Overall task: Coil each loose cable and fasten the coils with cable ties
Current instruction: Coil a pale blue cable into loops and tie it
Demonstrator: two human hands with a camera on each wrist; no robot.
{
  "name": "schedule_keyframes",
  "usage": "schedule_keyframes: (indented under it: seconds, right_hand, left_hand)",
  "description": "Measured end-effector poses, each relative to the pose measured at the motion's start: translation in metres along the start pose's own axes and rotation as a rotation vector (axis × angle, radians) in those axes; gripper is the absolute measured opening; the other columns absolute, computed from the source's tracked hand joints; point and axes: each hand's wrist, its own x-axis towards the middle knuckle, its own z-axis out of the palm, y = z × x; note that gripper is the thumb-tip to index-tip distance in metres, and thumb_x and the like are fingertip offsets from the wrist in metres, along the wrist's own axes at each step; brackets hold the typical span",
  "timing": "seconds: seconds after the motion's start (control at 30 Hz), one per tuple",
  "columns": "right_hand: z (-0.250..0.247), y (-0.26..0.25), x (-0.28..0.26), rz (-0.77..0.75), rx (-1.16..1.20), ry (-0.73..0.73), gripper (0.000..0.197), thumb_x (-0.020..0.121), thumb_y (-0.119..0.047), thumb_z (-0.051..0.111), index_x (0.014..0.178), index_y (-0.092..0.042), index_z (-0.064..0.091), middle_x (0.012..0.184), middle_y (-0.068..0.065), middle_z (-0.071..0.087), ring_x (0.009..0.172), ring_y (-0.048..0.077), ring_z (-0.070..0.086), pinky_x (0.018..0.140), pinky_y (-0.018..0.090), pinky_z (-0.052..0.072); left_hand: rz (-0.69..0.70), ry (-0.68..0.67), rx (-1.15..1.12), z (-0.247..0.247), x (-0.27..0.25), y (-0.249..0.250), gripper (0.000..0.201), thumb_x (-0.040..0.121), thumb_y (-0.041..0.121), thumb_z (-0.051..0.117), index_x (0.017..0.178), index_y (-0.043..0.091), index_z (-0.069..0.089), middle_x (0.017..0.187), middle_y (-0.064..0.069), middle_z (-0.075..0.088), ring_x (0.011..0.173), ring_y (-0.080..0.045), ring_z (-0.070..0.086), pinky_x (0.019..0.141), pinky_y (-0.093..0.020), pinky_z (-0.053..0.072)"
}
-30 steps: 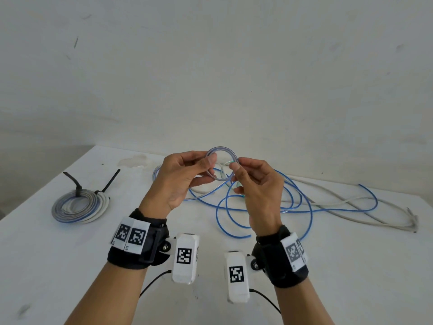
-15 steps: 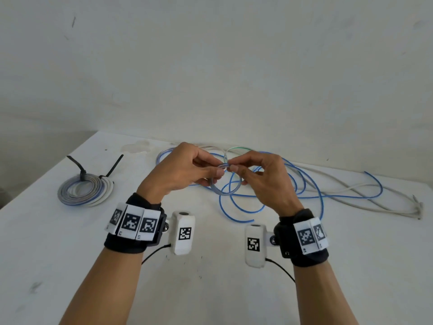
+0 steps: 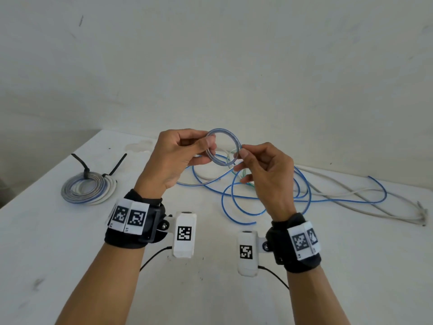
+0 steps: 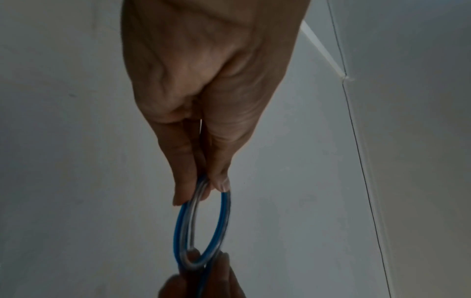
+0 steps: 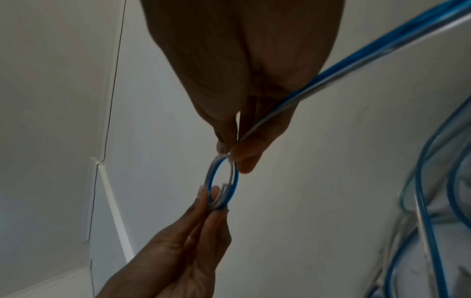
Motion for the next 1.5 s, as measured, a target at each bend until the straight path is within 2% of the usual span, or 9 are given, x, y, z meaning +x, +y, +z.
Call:
schedule_keyframes:
  seconds: [0.23, 0.37, 0.57, 0.73, 0.9, 1.03, 1.13, 1.37, 1.5]
  right_hand:
    - [0.005, 0.003, -0.002, -0.025, 0.070, 0.087, 0.004, 0.092, -0.011, 0.074, 0.096, -0.011, 0.073, 0.086, 0.012, 0.077, 0.065, 0.021, 0.065, 0.050, 0.026, 0.049]
    - [-0.011, 0.003, 0.003, -0.043, -0.142, -0.064, 0.004, 0.089, -0.010, 0.077, 0.091, -0.015, 0.077, 0.079, 0.008, 0.074, 0.063, 0.017, 0.058, 0.051, 0.027, 0.050]
    - [-0.022, 0.000, 0.004, -0.064, -0.353, -0.255, 0.004, 0.090, -0.014, 0.076, 0.092, -0.016, 0.079, 0.080, 0.000, 0.073, 0.071, 0.014, 0.060, 0.053, 0.026, 0.052]
    - [-0.029, -0.004, 0.007, -0.088, -0.322, -0.165, 0.020, 0.095, -0.012, 0.069, 0.103, -0.029, 0.079, 0.086, -0.009, 0.074, 0.071, 0.009, 0.057, 0.056, 0.028, 0.051]
    - [-0.029, -0.008, 0.008, -0.107, -0.165, -0.034, 0.015, 0.097, -0.010, 0.067, 0.102, -0.017, 0.078, 0.085, 0.012, 0.072, 0.057, 0.016, 0.051, 0.052, 0.024, 0.045]
    - [-0.010, 0.003, 0.006, -0.093, -0.133, 0.021, 0.008, 0.091, -0.024, 0.076, 0.098, -0.024, 0.079, 0.074, -0.013, 0.070, 0.059, 0.018, 0.045, 0.061, 0.032, 0.041]
    - [0.001, 0.012, 0.003, -0.056, -0.029, 0.105, 0.015, 0.085, -0.035, 0.081, 0.096, -0.024, 0.079, 0.073, -0.017, 0.068, 0.060, 0.023, 0.041, 0.065, 0.037, 0.039]
    - [0.007, 0.002, -0.001, -0.010, 0.213, 0.163, 0.011, 0.088, -0.010, 0.076, 0.098, -0.005, 0.073, 0.093, 0.022, 0.076, 0.053, 0.010, 0.049, 0.052, 0.020, 0.039]
    - [-0.011, 0.002, 0.005, -0.076, -0.069, 0.073, 0.010, 0.085, -0.017, 0.083, 0.091, -0.023, 0.078, 0.087, -0.001, 0.078, 0.068, 0.016, 0.052, 0.062, 0.032, 0.046]
  left_hand:
    - [-0.035, -0.058, -0.003, 0.003, -0.002, -0.001, 0.016, 0.091, 0.016, 0.071, 0.102, 0.005, 0.075, 0.088, -0.011, 0.076, 0.083, -0.019, 0.073, 0.078, -0.032, 0.062]
    - [-0.049, -0.187, 0.188, -0.004, -0.003, 0.001, 0.031, 0.083, 0.021, 0.077, 0.113, 0.012, 0.075, 0.097, -0.017, 0.076, 0.092, -0.022, 0.074, 0.078, -0.041, 0.063]
    - [-0.106, -0.303, 0.419, -0.002, -0.006, -0.003, 0.015, 0.083, 0.017, 0.080, 0.097, 0.010, 0.079, 0.090, -0.014, 0.078, 0.089, -0.029, 0.075, 0.079, -0.039, 0.063]
    - [-0.031, -0.195, 0.270, -0.003, -0.004, 0.000, 0.012, 0.089, 0.009, 0.073, 0.098, 0.001, 0.075, 0.081, -0.012, 0.075, 0.077, -0.020, 0.073, 0.073, -0.034, 0.063]
    - [0.041, 0.003, 0.078, -0.011, 0.000, 0.005, 0.014, 0.093, 0.013, 0.069, 0.099, 0.001, 0.074, 0.080, -0.009, 0.073, 0.076, -0.017, 0.071, 0.070, -0.029, 0.061]
    - [0.052, 0.061, -0.037, -0.003, 0.000, 0.005, 0.010, 0.093, 0.014, 0.069, 0.097, 0.006, 0.075, 0.083, -0.007, 0.074, 0.076, -0.018, 0.071, 0.071, -0.029, 0.060]
    - [0.040, 0.063, -0.088, 0.004, -0.001, 0.003, 0.010, 0.093, 0.014, 0.070, 0.096, 0.006, 0.074, 0.083, -0.007, 0.074, 0.076, -0.018, 0.071, 0.072, -0.029, 0.060]
    - [-0.029, -0.027, -0.131, 0.010, -0.003, 0.001, 0.015, 0.093, 0.014, 0.068, 0.100, 0.002, 0.073, 0.088, -0.010, 0.074, 0.082, -0.020, 0.073, 0.077, -0.031, 0.060]
    - [-0.010, -0.128, 0.069, 0.003, -0.003, 0.001, 0.037, 0.085, 0.023, 0.075, 0.117, 0.006, 0.072, 0.103, -0.015, 0.076, 0.096, -0.025, 0.073, 0.086, -0.037, 0.060]
